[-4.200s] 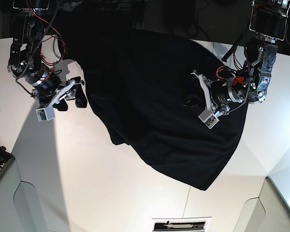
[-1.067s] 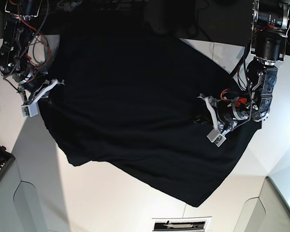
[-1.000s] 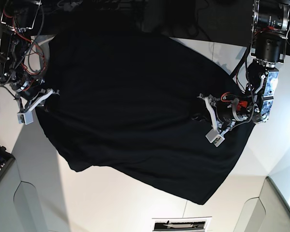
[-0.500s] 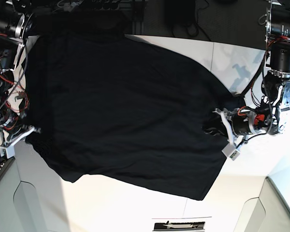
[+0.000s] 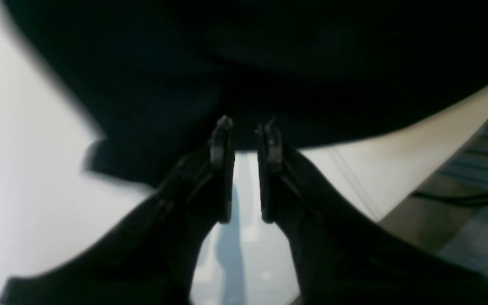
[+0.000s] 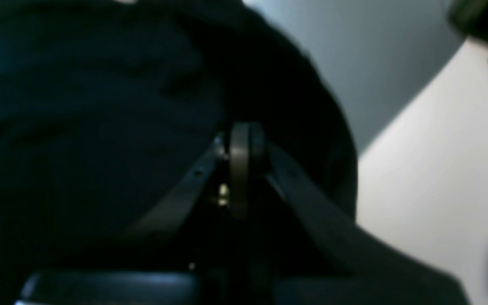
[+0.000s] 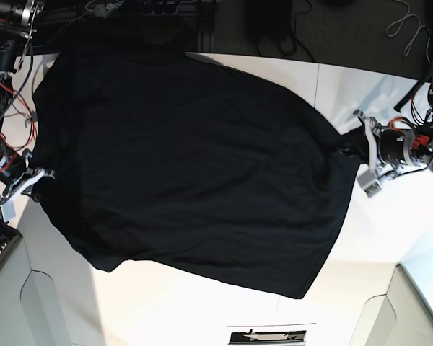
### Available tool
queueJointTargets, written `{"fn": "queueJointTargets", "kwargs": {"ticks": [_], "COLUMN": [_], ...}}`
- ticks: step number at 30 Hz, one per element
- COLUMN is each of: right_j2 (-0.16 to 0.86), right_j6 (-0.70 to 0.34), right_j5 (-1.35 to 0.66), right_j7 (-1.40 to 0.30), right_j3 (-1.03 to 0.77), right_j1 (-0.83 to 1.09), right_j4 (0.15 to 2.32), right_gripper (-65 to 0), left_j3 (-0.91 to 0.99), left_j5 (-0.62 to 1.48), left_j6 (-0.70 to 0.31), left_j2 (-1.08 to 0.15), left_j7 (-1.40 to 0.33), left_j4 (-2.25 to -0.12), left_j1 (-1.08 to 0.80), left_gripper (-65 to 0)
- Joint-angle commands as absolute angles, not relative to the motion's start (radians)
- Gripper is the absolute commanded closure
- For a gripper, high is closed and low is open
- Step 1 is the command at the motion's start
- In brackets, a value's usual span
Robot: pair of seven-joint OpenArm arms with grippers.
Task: Layout the t-shirt on the table in an organized manner, then fold the t-shirt properly
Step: 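Pull the shirt apart with both grippers to flatten it, then drag the shirt corner with the left gripper away from the right gripper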
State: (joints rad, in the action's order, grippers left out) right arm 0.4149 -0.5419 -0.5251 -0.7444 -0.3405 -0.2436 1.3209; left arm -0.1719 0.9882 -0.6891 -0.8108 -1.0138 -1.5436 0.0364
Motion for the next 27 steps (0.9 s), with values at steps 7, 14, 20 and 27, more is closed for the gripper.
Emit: {"fn": "queueJointTargets", "kwargs": {"ticks": [7, 14, 20, 27], "right_j2": [0.411, 0.360, 0.347, 0.353], "right_j6": [-0.548, -0.558, -0.558, -0.558], "right_j5": [-0.653, -0.607, -0.569, -0.486], "right_j7": [-0.751, -0.726, -0.702, -0.661], "right_j3": [-0.347, -0.347, -0.342, -0.342], "right_j1": [-0.165, -0.085, -0.088, -0.088], "right_j4": [1.343, 1.328, 1.224, 1.146], "right_gripper": [0.0, 0.0, 0.0, 0.0], "left_j3": [-0.162, -0.162, -0.162, -0.162], "left_j5": [0.830, 0.757, 0.759, 0.847], "left_j6": [-0.698, -0.698, -0.698, -0.698], "left_j2": [-0.768, -0.715, -0.719, -0.737], "left_j7": [-0.885, -0.879, -0.880, -0.965], "left_j4": [-1.625, -1.533, -1.528, -1.534], "left_j1": [-0.009, -0.029, -0.074, -0.101], "left_gripper": [-13.1, -13.1, -13.1, -13.1]}}
